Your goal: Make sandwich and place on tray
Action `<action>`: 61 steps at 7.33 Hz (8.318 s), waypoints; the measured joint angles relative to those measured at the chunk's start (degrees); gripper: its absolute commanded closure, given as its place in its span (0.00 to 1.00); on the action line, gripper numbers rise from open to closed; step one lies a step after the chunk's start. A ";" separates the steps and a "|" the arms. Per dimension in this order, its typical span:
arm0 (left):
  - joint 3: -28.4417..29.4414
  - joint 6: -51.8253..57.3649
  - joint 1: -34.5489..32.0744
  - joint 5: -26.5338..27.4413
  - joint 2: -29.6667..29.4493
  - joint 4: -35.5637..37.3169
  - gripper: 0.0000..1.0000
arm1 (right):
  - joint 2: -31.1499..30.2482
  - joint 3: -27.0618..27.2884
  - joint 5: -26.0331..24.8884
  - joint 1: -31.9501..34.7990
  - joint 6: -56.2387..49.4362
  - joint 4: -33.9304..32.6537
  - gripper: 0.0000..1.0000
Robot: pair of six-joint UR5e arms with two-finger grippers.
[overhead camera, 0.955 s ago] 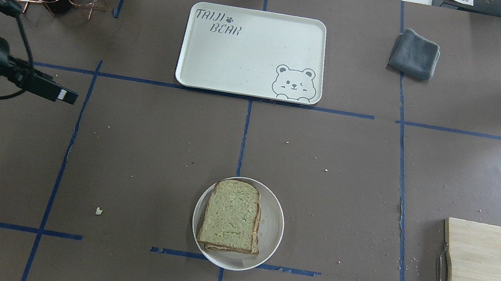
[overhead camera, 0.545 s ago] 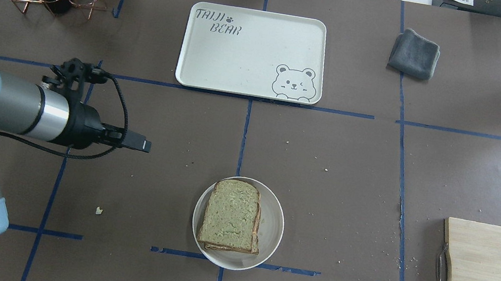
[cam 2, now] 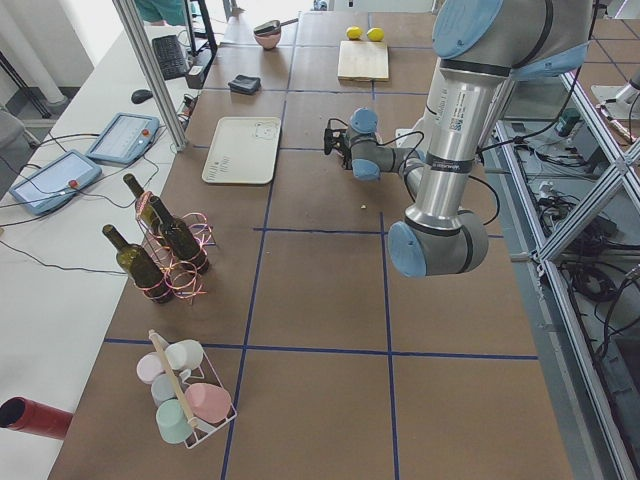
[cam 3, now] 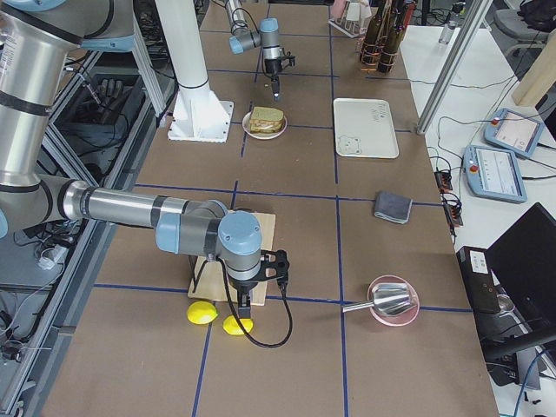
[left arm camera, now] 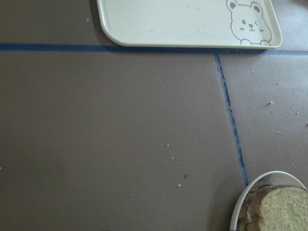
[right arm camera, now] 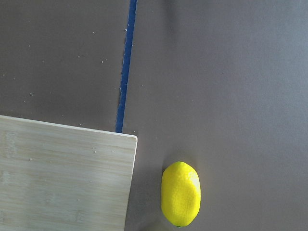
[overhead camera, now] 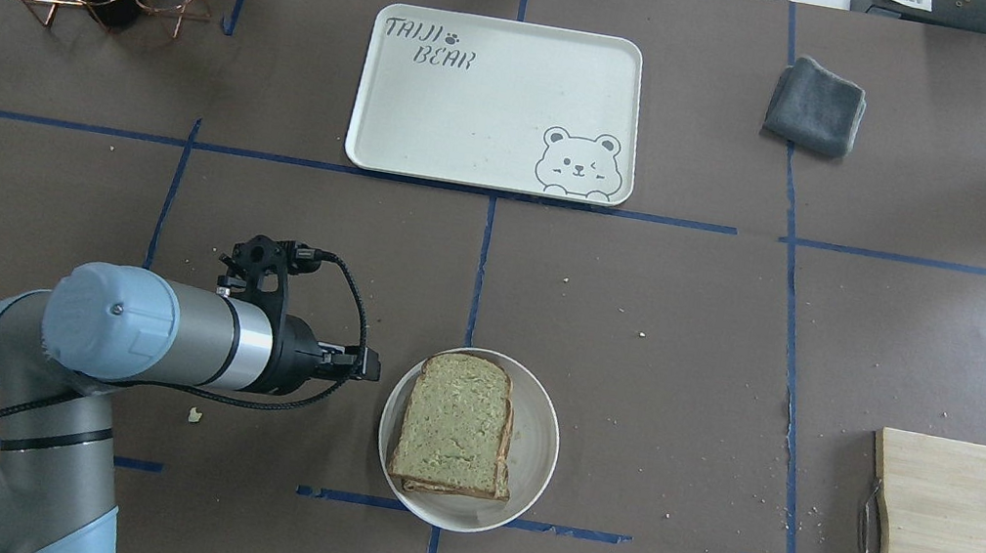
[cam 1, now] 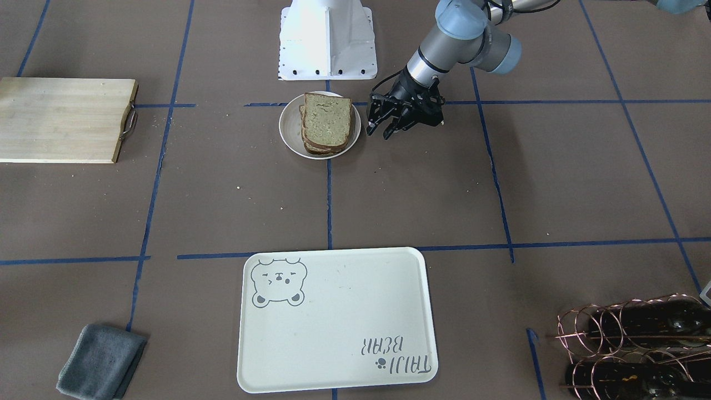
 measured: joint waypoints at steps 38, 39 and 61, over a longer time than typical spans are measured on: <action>3.24 40.02 -33.14 -16.72 -12.27 28.79 0.00 | 0.60 -2.58 -0.09 1.92 0.01 0.09 0.00; -4.49 46.13 -34.88 -16.91 -6.31 32.94 0.00 | 0.61 -2.56 -0.09 1.91 0.01 0.09 0.00; -2.07 93.28 -72.14 -32.84 34.05 38.50 0.00 | 1.22 -2.38 -0.03 1.94 0.11 0.17 0.00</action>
